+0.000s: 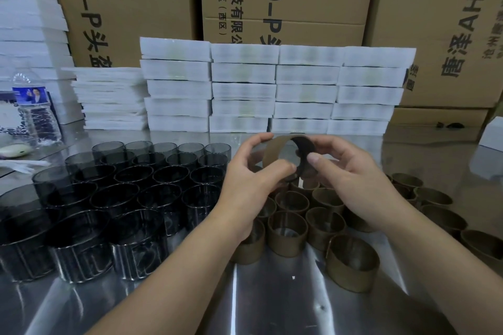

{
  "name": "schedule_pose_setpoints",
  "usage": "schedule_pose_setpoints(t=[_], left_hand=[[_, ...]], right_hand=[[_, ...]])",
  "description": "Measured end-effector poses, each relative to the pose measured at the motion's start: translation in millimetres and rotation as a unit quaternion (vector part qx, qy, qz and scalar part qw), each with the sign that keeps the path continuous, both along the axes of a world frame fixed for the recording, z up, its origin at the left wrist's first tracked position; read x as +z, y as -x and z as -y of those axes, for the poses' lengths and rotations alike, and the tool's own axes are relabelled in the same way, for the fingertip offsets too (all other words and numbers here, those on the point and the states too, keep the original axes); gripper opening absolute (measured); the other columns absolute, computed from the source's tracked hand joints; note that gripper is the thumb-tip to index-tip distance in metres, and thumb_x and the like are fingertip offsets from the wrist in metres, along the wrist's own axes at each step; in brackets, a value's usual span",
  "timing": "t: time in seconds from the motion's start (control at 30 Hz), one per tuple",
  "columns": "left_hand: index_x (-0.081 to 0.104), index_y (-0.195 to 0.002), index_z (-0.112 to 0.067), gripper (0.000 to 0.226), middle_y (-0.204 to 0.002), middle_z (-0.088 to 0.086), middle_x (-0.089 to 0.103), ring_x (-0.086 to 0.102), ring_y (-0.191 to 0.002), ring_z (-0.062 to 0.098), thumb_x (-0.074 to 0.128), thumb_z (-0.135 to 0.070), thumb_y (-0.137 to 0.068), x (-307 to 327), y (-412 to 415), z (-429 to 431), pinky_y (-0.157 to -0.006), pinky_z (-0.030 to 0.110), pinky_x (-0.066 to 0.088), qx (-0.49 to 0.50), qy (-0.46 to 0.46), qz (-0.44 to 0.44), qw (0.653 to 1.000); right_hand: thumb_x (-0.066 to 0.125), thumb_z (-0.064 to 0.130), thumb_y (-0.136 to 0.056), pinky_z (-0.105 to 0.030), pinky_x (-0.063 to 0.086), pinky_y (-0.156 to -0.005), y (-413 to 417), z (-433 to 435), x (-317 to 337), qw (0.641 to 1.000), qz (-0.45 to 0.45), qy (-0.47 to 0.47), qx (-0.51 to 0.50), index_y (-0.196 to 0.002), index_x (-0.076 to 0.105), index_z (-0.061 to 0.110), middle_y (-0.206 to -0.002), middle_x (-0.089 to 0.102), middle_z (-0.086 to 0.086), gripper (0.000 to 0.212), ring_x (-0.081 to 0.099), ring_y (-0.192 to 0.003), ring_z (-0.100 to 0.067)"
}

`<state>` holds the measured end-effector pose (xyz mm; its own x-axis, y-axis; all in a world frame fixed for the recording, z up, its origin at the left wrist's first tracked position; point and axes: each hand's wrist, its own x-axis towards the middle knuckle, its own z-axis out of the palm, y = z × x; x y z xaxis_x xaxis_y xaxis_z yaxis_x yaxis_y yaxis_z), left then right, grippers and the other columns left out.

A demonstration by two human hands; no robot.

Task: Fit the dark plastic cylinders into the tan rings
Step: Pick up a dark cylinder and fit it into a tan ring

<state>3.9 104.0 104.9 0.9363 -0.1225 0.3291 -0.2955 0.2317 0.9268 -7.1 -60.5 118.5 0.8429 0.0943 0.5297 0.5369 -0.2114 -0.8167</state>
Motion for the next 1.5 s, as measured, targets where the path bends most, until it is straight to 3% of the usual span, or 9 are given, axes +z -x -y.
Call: schedule_pose_setpoints(t=[0.1,0.23,0.33,0.47,0.63,0.87,1.17,1.33,1.5], left_hand=[[0.065,-0.118,-0.023,0.053,-0.106,0.004,0.073,0.072,-0.097,0.025,0.077,-0.024,-0.066,2,1,-2,-0.086,0.044,0.059,-0.028,0.040,-0.026,0.998],[0.064,-0.124,-0.014,0.064,-0.113,0.013,0.071,0.073,-0.093,0.027,0.083,-0.037,-0.067,7,5,1,-0.074,0.035,0.060,-0.077,0.075,-0.037,0.994],[0.062,-0.125,-0.012,0.072,-0.111,0.013,0.072,0.072,-0.095,0.027,0.078,-0.039,-0.061,9,6,3,-0.071,0.033,0.060,-0.110,0.105,-0.036,0.988],[0.059,-0.130,-0.009,0.083,-0.115,0.019,0.070,0.070,-0.098,0.034,0.077,-0.043,-0.056,9,5,3,-0.076,0.037,0.061,-0.126,0.115,-0.047,0.984],[0.056,-0.132,-0.008,0.086,-0.117,0.018,0.069,0.072,-0.096,0.033,0.075,-0.044,-0.056,6,6,7,-0.074,0.034,0.061,-0.148,0.143,-0.073,0.976],[0.056,-0.133,-0.008,0.089,-0.114,0.017,0.071,0.072,-0.095,0.028,0.075,-0.048,-0.056,4,3,8,-0.072,0.032,0.060,-0.145,0.157,-0.092,0.973],[0.057,-0.130,-0.007,0.082,-0.112,0.017,0.072,0.072,-0.096,0.028,0.072,-0.048,-0.061,1,0,8,-0.071,0.031,0.060,-0.156,0.156,-0.096,0.971],[0.060,-0.124,-0.007,0.079,-0.106,0.016,0.073,0.073,-0.092,0.027,0.073,-0.048,-0.058,1,-1,7,-0.070,0.031,0.060,-0.165,0.158,-0.097,0.969],[0.061,-0.120,-0.006,0.077,-0.103,0.016,0.074,0.074,-0.091,0.027,0.073,-0.049,-0.057,2,-2,7,-0.068,0.030,0.060,-0.174,0.161,-0.095,0.967]], right_hand=[[0.063,0.029,-0.088,-0.041,0.057,-0.087,0,4,4,0.999,-0.029,-0.022,0.008,-0.101,0.071,0.030,-0.105,0.073,0.003,0.016,0.071,-0.091,-0.022],[0.064,0.062,-0.073,-0.037,0.055,-0.087,0,7,4,0.992,-0.109,-0.048,0.052,-0.108,0.071,0.028,-0.110,0.073,0.001,0.049,0.067,-0.107,-0.022],[0.053,0.072,-0.067,-0.033,0.056,-0.084,0,5,3,0.980,-0.168,-0.050,0.097,-0.117,0.068,0.029,-0.114,0.072,-0.002,0.067,0.068,-0.102,-0.019],[0.054,0.065,-0.072,-0.036,0.058,-0.083,0,-3,2,0.969,-0.184,-0.121,0.116,-0.118,0.067,0.017,-0.115,0.069,-0.017,0.067,0.065,-0.091,-0.026],[0.046,0.062,-0.080,-0.050,0.049,-0.100,-5,-10,-7,0.964,-0.170,-0.173,0.103,-0.121,0.065,0.018,-0.119,0.067,-0.017,0.063,0.056,-0.118,-0.044],[0.034,0.058,-0.091,-0.036,0.049,-0.089,-3,-14,-10,0.962,-0.166,-0.183,0.116,-0.121,0.064,0.016,-0.114,0.071,-0.010,0.060,0.067,-0.108,-0.024],[0.028,0.050,-0.101,-0.045,0.048,-0.100,-1,-16,-10,0.969,-0.179,-0.159,0.058,-0.120,0.065,0.015,-0.111,0.072,-0.008,0.054,0.066,-0.110,-0.025],[0.031,0.048,-0.101,-0.032,0.047,-0.076,2,-18,-8,0.973,-0.180,-0.143,0.016,-0.115,0.068,0.017,-0.108,0.074,-0.006,0.050,0.064,-0.096,-0.021],[0.034,0.047,-0.102,-0.027,0.045,-0.068,3,-19,-8,0.973,-0.179,-0.148,0.002,-0.111,0.070,0.015,-0.105,0.074,-0.007,0.049,0.059,-0.085,-0.016]])
